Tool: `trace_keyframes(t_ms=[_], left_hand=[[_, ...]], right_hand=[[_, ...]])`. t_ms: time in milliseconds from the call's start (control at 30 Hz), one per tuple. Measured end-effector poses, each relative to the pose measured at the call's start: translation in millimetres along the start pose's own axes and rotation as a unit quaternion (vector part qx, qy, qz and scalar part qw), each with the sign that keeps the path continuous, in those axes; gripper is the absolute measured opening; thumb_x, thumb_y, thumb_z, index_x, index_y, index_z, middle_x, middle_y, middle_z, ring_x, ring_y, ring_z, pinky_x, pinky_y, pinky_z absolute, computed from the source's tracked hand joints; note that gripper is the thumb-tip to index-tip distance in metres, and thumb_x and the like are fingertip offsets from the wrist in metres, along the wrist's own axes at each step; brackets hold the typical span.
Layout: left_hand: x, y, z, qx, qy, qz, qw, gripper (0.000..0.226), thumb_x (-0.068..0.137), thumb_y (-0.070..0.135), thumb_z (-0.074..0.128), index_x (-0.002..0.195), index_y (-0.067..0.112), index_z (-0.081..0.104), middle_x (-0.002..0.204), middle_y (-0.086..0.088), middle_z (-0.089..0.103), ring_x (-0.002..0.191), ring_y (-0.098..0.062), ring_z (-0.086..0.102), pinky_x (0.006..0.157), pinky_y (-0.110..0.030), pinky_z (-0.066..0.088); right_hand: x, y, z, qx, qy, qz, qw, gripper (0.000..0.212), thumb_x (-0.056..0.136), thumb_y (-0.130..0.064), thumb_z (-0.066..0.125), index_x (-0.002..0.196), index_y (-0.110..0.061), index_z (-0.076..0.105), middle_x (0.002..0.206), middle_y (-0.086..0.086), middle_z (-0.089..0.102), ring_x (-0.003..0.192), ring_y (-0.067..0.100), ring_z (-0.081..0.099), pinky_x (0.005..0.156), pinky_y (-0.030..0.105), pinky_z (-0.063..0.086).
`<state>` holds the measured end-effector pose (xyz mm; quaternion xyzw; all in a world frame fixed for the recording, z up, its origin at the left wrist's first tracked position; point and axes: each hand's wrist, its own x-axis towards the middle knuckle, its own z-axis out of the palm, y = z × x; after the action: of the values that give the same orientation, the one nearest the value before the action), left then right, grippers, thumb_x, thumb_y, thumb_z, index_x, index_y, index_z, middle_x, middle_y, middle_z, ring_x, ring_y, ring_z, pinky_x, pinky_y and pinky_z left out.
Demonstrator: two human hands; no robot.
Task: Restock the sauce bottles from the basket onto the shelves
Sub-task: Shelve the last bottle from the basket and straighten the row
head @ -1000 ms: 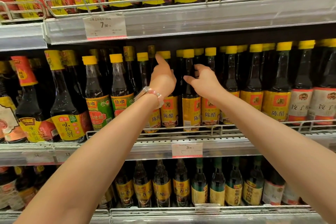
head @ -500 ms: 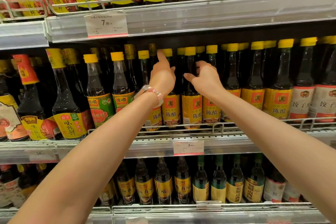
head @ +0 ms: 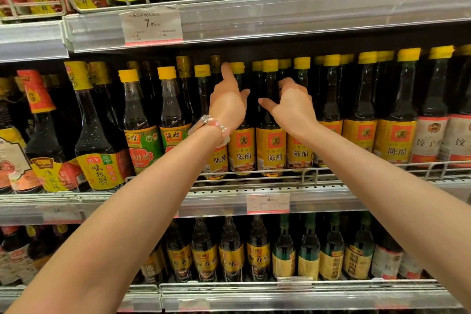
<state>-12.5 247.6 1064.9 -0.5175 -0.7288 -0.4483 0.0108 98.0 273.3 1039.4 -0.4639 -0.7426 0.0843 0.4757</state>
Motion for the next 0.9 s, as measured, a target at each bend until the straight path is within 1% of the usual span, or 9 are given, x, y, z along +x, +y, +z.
trace_keyframes(t_ms=[100,200,333,500,600,667,767,833,900], left_hand=[[0,-1,-1,0.008,0.004,0.004,1.0,0.071,0.093,0.019,0.053,0.147,0.014,0.007,0.129,-0.019,0.053,0.112,-0.034,0.057,0.074,-0.035,0.044],[-1,-2,-1,0.014,0.006,0.008,1.0,0.071,0.093,0.019,0.053,0.147,0.014,0.007,0.13,-0.019,0.053,0.112,-0.034,0.057,0.078,-0.038,0.047],[-1,-1,-3,0.017,0.0,0.008,1.0,0.071,0.093,0.019,0.053,0.147,0.013,0.007,0.132,-0.018,0.051,0.114,-0.033,0.056,0.078,-0.036,0.045],[1,1,-7,0.031,-0.042,-0.012,0.999,0.075,0.093,0.018,0.053,0.148,0.016,0.002,0.137,-0.019,0.045,0.118,-0.033,0.053,0.084,-0.038,0.047],[0,-2,-13,0.044,-0.064,-0.014,0.997,0.075,0.094,0.019,0.052,0.149,0.017,0.0,0.139,-0.019,0.043,0.119,-0.032,0.053,0.084,-0.037,0.047],[-8,-9,-15,0.065,-0.026,0.048,0.996,0.068,0.094,0.021,0.051,0.148,0.013,0.011,0.135,-0.018,0.047,0.117,-0.031,0.054,0.088,-0.037,0.048],[-18,-24,-18,0.07,0.066,0.157,0.983,0.047,0.093,0.019,0.052,0.136,0.006,0.037,0.127,-0.017,0.054,0.114,-0.03,0.057,0.089,-0.035,0.05],[-19,-30,-22,0.06,0.097,0.182,0.977,0.039,0.092,0.016,0.053,0.129,0.006,0.045,0.124,-0.016,0.055,0.112,-0.029,0.058,0.089,-0.034,0.051],[-20,-35,-26,0.051,0.121,0.2,0.971,0.034,0.091,0.013,0.054,0.124,0.006,0.047,0.122,-0.016,0.054,0.109,-0.028,0.056,0.088,-0.031,0.05]], right_hand=[[-1,-2,1,-0.018,0.008,-0.004,1.0,0.055,0.087,-0.035,0.061,0.13,-0.006,0.042,0.124,0.015,0.057,0.113,0.031,0.056,0.085,0.036,0.048],[-3,-2,1,-0.023,0.012,-0.006,1.0,0.056,0.087,-0.035,0.061,0.13,-0.007,0.042,0.124,0.015,0.057,0.113,0.031,0.056,0.084,0.035,0.048],[-2,-1,1,-0.018,0.012,-0.013,1.0,0.056,0.085,-0.036,0.063,0.13,-0.007,0.043,0.121,0.015,0.059,0.111,0.031,0.057,0.082,0.034,0.048],[-4,0,1,-0.011,0.003,-0.016,1.0,0.06,0.085,-0.036,0.064,0.132,-0.007,0.041,0.125,0.016,0.058,0.115,0.032,0.056,0.085,0.037,0.048],[-6,-1,0,-0.016,-0.007,-0.022,1.0,0.063,0.085,-0.037,0.063,0.134,-0.006,0.038,0.127,0.017,0.055,0.118,0.032,0.052,0.085,0.034,0.045],[-8,-1,0,-0.029,-0.01,-0.031,0.999,0.066,0.086,-0.038,0.062,0.136,-0.005,0.035,0.128,0.017,0.055,0.12,0.032,0.051,0.084,0.032,0.044],[-9,-2,1,-0.024,0.006,-0.035,0.999,0.071,0.085,-0.036,0.063,0.14,-0.005,0.03,0.135,0.017,0.05,0.122,0.033,0.05,0.091,0.035,0.046],[-8,-3,1,-0.007,0.032,-0.046,0.998,0.071,0.084,-0.033,0.064,0.14,-0.006,0.03,0.137,0.016,0.047,0.124,0.031,0.049,0.095,0.036,0.045],[-6,-4,0,-0.016,0.082,-0.094,0.992,0.064,0.084,-0.029,0.064,0.137,-0.008,0.034,0.135,0.014,0.047,0.123,0.029,0.047,0.099,0.037,0.044]])
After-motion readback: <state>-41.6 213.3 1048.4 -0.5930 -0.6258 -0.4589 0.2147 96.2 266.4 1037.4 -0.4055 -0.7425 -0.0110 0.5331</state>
